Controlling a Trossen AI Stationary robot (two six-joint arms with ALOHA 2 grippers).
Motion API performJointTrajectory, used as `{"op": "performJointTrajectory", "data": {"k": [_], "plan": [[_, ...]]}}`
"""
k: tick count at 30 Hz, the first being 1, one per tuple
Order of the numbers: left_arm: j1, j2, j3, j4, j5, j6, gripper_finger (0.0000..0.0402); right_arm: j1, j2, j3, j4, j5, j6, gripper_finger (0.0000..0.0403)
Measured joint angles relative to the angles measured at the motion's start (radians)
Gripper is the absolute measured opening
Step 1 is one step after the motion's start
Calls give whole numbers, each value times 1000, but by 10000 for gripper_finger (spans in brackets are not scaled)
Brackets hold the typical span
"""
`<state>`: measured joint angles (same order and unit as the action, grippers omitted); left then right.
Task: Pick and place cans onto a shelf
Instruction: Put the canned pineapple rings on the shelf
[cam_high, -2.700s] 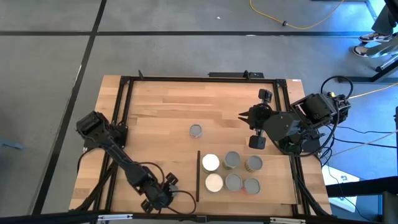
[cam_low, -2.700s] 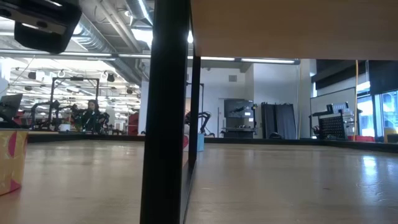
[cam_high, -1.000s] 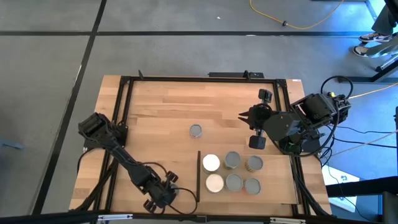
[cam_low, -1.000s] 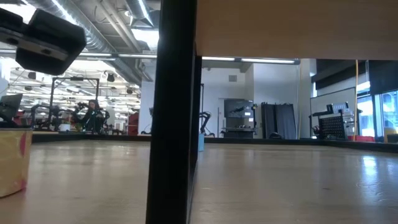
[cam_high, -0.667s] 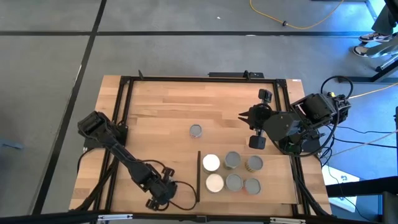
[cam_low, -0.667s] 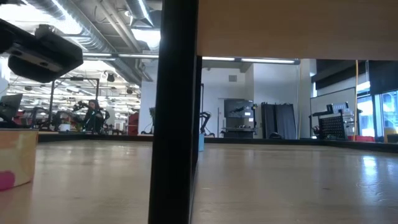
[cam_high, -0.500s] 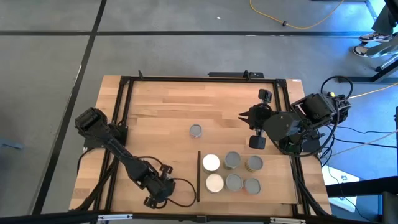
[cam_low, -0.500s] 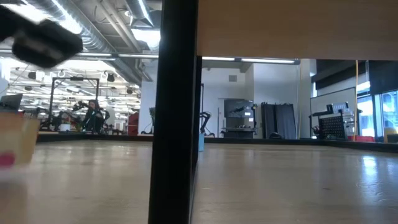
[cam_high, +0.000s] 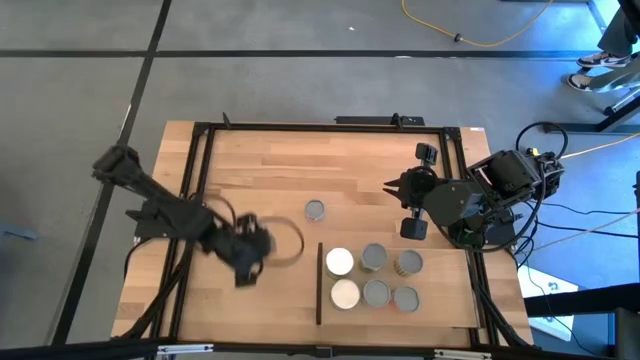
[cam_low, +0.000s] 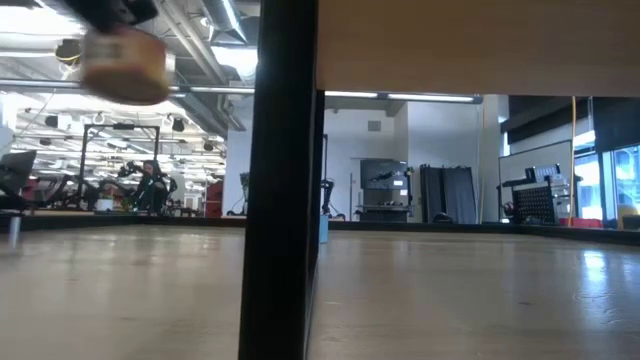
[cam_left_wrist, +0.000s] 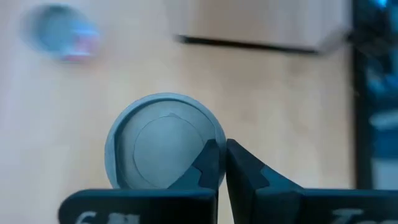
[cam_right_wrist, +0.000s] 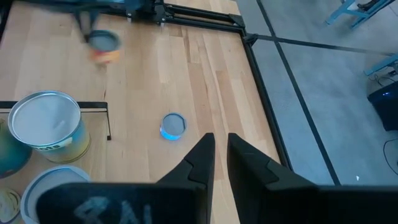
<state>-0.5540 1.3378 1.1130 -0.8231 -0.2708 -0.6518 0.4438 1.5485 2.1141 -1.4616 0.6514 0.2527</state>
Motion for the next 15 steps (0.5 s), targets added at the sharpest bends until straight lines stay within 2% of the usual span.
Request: {"op": "performJointTrajectory", "data": {"k": [7, 10, 15], "plan": [[311, -91, 1, -106, -30, 141, 4, 0, 0, 0, 3, 2, -10, 46], [480, -98, 1, -85, 40, 272, 4, 0, 0, 0, 7, 2, -18, 46], [748, -73, 1, 62, 206, 506, 4, -2, 0, 0, 16, 35, 6, 46]]}}
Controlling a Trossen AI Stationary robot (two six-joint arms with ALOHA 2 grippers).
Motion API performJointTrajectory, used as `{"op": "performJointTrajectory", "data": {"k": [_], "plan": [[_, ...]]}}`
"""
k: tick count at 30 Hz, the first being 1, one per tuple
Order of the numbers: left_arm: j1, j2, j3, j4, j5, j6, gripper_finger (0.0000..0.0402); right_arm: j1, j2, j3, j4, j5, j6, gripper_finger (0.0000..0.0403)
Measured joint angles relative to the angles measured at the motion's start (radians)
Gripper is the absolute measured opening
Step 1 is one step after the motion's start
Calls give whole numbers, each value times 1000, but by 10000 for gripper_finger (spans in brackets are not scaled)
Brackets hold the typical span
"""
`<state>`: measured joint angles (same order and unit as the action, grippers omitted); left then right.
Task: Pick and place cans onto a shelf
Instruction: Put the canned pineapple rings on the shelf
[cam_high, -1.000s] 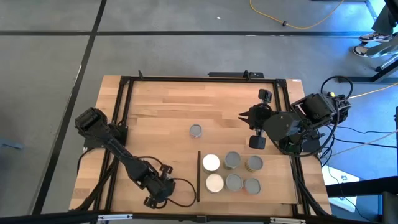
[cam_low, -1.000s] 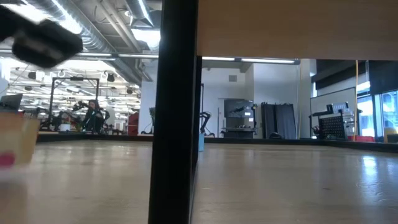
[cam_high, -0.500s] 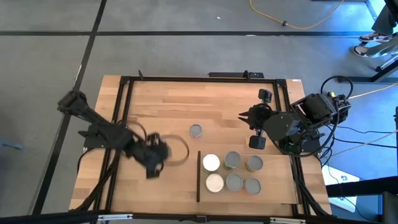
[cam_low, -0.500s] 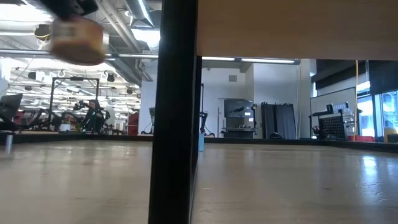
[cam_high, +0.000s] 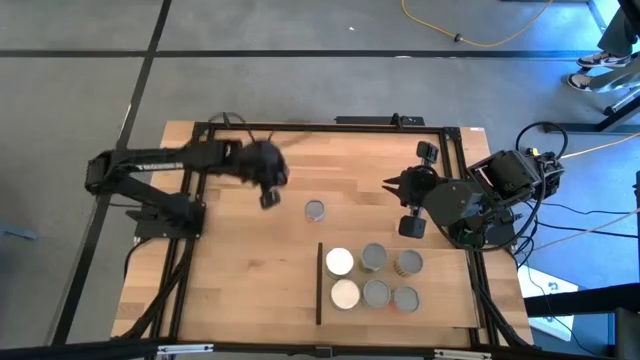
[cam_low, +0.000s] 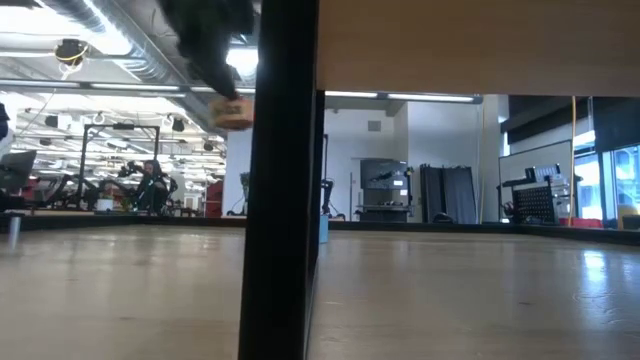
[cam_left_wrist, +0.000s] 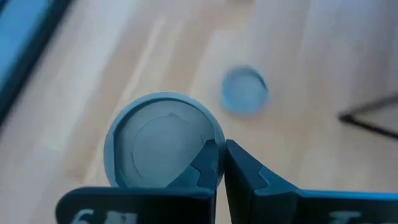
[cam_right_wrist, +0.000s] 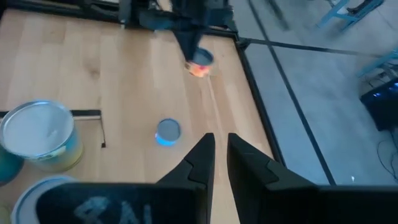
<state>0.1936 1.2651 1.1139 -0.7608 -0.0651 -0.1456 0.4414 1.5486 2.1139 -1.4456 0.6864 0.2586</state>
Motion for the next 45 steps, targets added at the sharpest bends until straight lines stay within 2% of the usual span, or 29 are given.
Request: {"op": "performJointTrajectory", "data": {"k": [3, 8, 12, 17, 19, 27, 34, 45], "plan": [[123, 34, 30, 33, 60, 131, 4, -12, 0, 0, 16, 47, 45, 46], [236, 153, 165, 37, 101, 336, 4, -53, 0, 0, 26, 93, 126, 46], [267, 286, 303, 36, 168, 464, 3, -91, 0, 0, 26, 118, 160, 46], [262, 458, 439, 9, 338, 576, 3, -134, 0, 0, 26, 118, 160, 46], [248, 516, 477, -11, 373, 597, 3, -147, 0, 0, 26, 118, 159, 46], [171, 686, 511, 11, 381, 625, 3, -165, 0, 0, 21, 116, 121, 46], [115, 814, 510, 76, 257, 628, 3, -165, 0, 0, 21, 115, 121, 46], [104, 871, 510, 116, 259, 629, 3, -165, 0, 0, 21, 114, 98, 46]]}}
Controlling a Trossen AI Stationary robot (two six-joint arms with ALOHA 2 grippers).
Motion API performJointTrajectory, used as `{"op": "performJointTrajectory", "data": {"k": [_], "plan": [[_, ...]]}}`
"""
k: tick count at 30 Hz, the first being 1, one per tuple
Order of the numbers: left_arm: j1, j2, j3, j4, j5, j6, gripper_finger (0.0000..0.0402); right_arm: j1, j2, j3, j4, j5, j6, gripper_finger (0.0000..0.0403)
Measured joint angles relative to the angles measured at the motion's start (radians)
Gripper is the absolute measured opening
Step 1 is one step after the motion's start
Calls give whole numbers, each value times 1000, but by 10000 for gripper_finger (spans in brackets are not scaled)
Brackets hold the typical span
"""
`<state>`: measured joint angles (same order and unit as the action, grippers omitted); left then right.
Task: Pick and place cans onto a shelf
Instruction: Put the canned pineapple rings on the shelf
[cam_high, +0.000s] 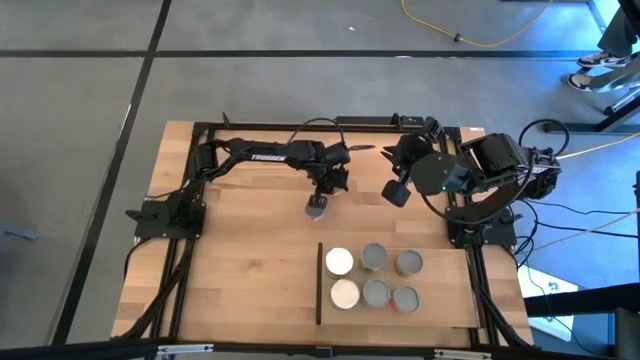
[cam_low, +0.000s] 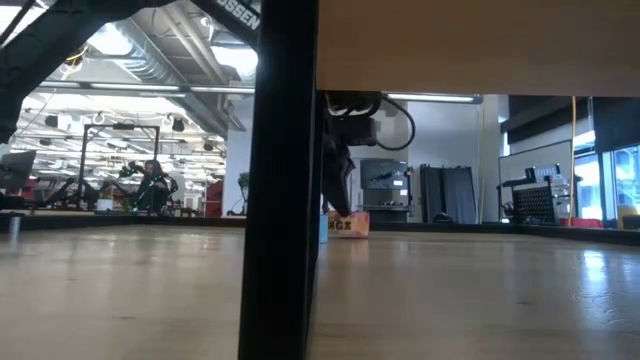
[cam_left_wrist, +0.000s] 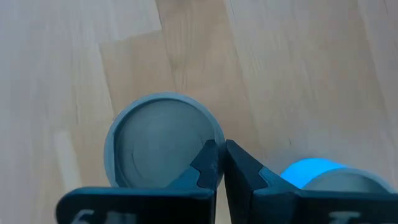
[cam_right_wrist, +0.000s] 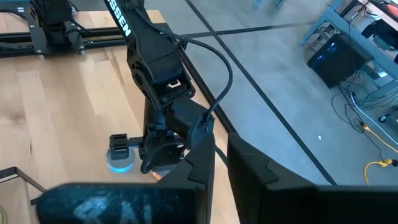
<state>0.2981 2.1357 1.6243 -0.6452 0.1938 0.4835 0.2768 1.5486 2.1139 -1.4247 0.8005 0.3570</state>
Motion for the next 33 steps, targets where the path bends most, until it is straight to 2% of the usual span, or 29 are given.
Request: {"op": "performJointTrajectory", "data": {"k": [26, 33], "plan": [[0, 6, -1, 12, -9, -13, 26, 0, 0, 0, 0, 0, 1, 46], [0, 6, -1, 12, -9, -89, 27, 0, 0, 0, 0, 0, 1, 46]]}}
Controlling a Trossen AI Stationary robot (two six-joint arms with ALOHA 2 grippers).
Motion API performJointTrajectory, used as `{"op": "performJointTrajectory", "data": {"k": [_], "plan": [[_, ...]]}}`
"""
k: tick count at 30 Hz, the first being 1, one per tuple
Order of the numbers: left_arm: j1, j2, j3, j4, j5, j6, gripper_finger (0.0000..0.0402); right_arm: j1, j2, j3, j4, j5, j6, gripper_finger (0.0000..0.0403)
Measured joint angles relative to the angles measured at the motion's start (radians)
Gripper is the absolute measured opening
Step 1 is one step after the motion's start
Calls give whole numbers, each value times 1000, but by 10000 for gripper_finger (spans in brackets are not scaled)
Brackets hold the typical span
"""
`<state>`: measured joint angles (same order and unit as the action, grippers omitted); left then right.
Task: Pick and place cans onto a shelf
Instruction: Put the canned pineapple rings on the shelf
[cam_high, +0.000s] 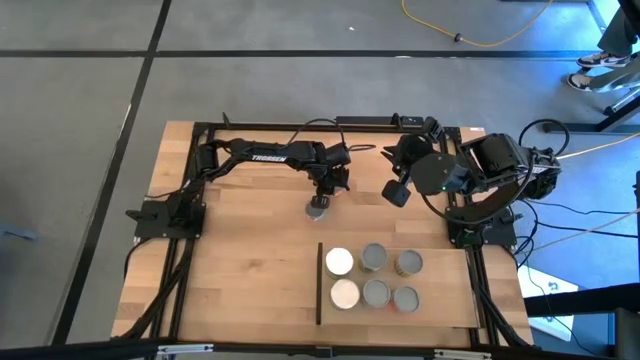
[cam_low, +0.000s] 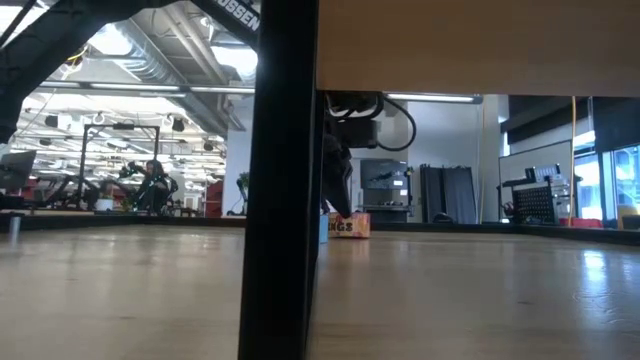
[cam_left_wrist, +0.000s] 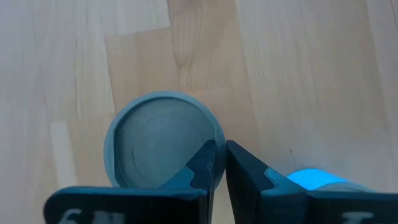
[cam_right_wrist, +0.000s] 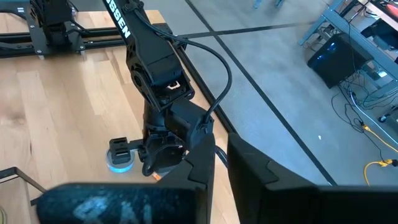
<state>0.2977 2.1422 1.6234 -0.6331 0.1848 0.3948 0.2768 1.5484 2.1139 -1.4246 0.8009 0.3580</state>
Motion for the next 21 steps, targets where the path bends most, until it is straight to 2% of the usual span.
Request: {"op": "performJointTrajectory", "data": {"k": [14, 21], "plan": [[0, 0, -1, 5, -38, 38, 12, 0, 0, 0, 0, 0, 0, 46], [-1, 0, -1, 10, -38, 26, 52, 0, 0, 0, 0, 0, 0, 46]]}}
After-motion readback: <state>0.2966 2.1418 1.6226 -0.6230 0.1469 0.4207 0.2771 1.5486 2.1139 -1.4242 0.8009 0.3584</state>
